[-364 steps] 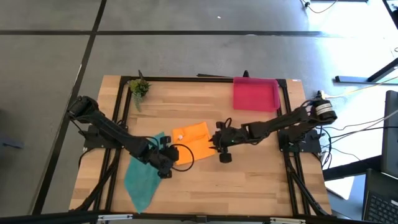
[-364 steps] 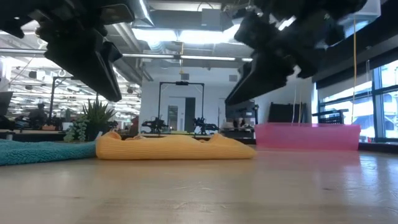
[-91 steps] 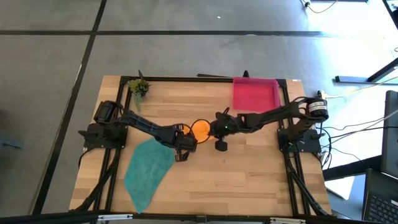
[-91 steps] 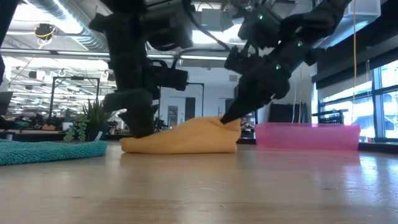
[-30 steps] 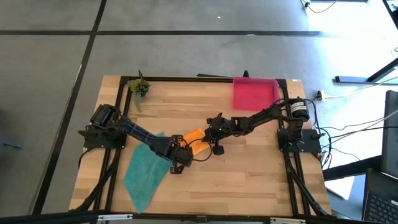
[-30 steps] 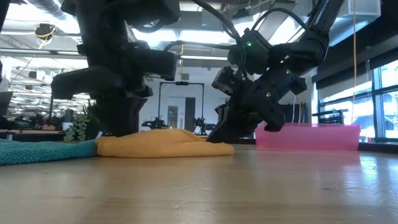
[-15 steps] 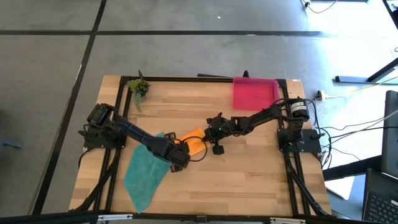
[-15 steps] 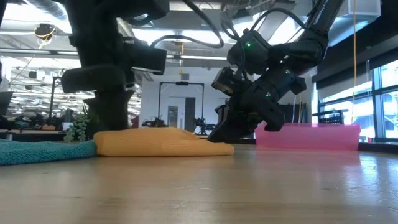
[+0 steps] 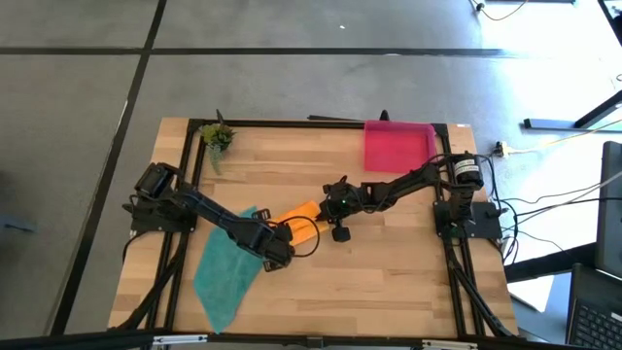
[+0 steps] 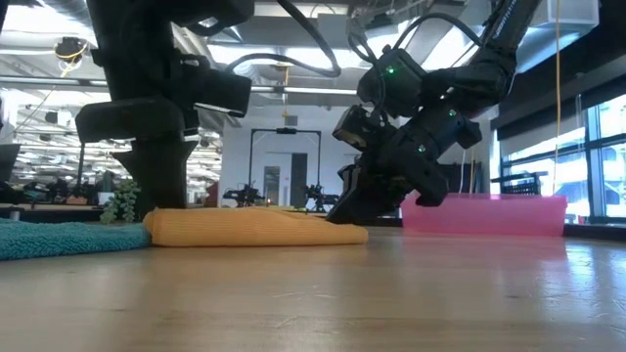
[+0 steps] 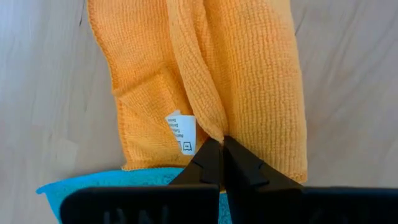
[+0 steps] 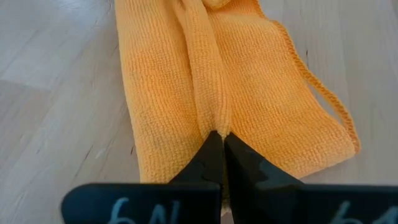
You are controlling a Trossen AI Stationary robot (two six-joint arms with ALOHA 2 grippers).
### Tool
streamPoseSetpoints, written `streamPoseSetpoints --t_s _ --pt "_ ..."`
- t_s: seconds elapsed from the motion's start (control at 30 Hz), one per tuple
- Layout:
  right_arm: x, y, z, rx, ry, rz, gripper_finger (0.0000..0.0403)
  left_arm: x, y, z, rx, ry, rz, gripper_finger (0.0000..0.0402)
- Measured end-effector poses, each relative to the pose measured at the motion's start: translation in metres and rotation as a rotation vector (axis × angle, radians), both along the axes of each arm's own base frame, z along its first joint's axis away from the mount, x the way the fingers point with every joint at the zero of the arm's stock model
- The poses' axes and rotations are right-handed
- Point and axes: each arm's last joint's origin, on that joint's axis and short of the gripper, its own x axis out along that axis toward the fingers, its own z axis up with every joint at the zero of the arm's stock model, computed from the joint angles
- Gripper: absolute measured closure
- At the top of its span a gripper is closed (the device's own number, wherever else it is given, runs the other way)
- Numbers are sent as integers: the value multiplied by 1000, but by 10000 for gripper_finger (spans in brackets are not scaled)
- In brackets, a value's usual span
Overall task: Roll microfiber towels into tight, uniform cylinder then place into a basket
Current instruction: Roll the folded orange microfiber towel
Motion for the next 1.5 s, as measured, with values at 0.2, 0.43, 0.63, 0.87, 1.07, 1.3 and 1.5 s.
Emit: streamPoseSetpoints --t_s 0.2,0.43,0.63,0.87,1.07,1.3,1.5 --pt "0 0 0 -1 0 2 397 0 0 0 -3 -2 7 385" --pt "0 0 0 -1 0 3 397 0 0 0 4 -9 17 326" --pt "0 -2 0 2 1 1 397 1 5 3 2 -14 34 313" --pt "0 -3 -1 4 2 -2 397 -7 7 24 -8 -42 23 312" --pt "0 -4 -1 2 2 -5 397 -13 6 42 -31 -102 5 312" --pt "0 -4 -1 2 2 -6 397 -7 -25 38 -30 -188 -218 312" --pt "-1 -4 -1 19 4 -10 397 -5 -34 22 39 -166 -238 312"
